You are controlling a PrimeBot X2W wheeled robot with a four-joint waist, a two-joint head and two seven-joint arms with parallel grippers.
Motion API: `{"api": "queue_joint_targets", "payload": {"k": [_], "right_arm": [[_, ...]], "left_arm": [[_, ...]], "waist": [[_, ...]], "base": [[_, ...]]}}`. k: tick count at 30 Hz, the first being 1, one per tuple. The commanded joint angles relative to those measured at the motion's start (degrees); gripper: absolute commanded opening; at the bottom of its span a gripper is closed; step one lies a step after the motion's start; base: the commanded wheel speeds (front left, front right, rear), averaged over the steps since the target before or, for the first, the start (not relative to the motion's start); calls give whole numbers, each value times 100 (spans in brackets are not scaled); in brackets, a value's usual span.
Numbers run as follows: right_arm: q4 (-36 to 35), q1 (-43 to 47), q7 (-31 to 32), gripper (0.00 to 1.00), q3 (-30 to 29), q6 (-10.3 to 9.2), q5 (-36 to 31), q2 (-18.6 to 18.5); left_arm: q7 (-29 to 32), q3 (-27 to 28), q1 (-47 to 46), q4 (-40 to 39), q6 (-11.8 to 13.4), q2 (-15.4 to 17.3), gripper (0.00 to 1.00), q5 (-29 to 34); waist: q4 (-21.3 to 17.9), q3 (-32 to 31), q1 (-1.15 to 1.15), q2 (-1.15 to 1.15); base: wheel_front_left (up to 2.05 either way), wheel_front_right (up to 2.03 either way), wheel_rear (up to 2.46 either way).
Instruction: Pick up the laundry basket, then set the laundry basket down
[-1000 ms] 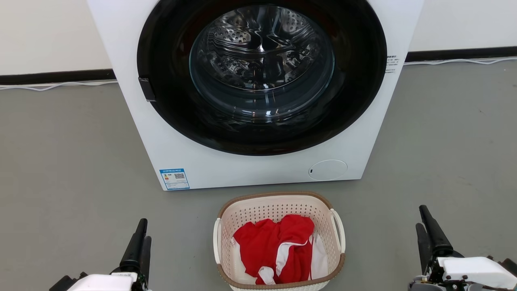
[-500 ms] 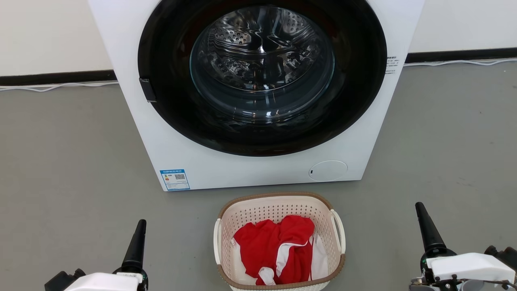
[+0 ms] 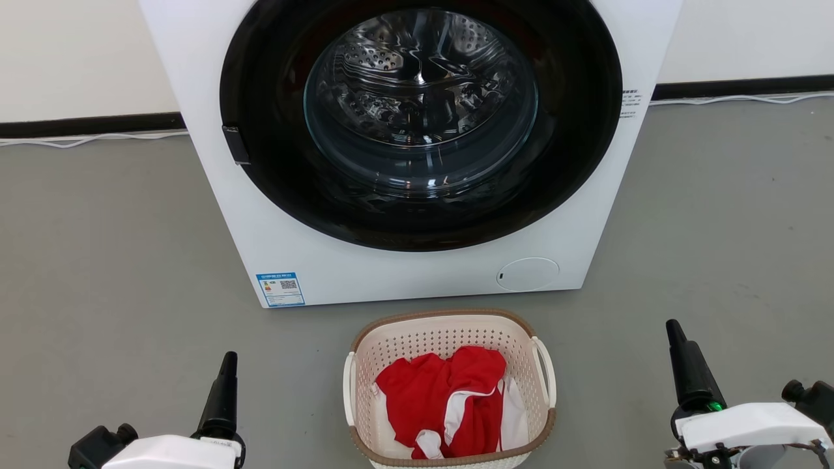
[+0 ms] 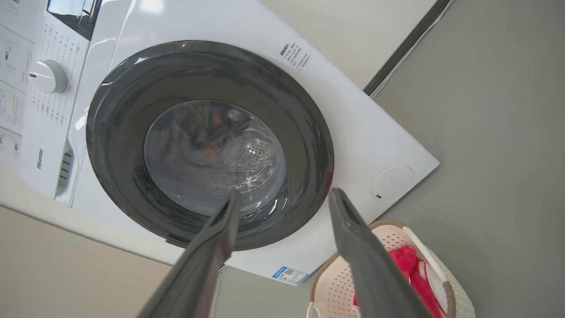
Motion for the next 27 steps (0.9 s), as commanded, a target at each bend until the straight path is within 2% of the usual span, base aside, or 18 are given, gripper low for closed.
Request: {"api": "queue_joint_targets", "payload": {"k": [1,27], "right_arm": [[-205,-93,-90,100,61,19,-271,-97],[-58,-106,-511,100,134,28,-2271,-211]], "left_arm": [[-84,47,-101,-190,47,54,100,221],[-504,9,32,-169,182,70,100,2275]], "waist": [[-4,0,-1,0],[20,-52,-1,0]], "base": [[0,0,0],[0,0,0]]}}
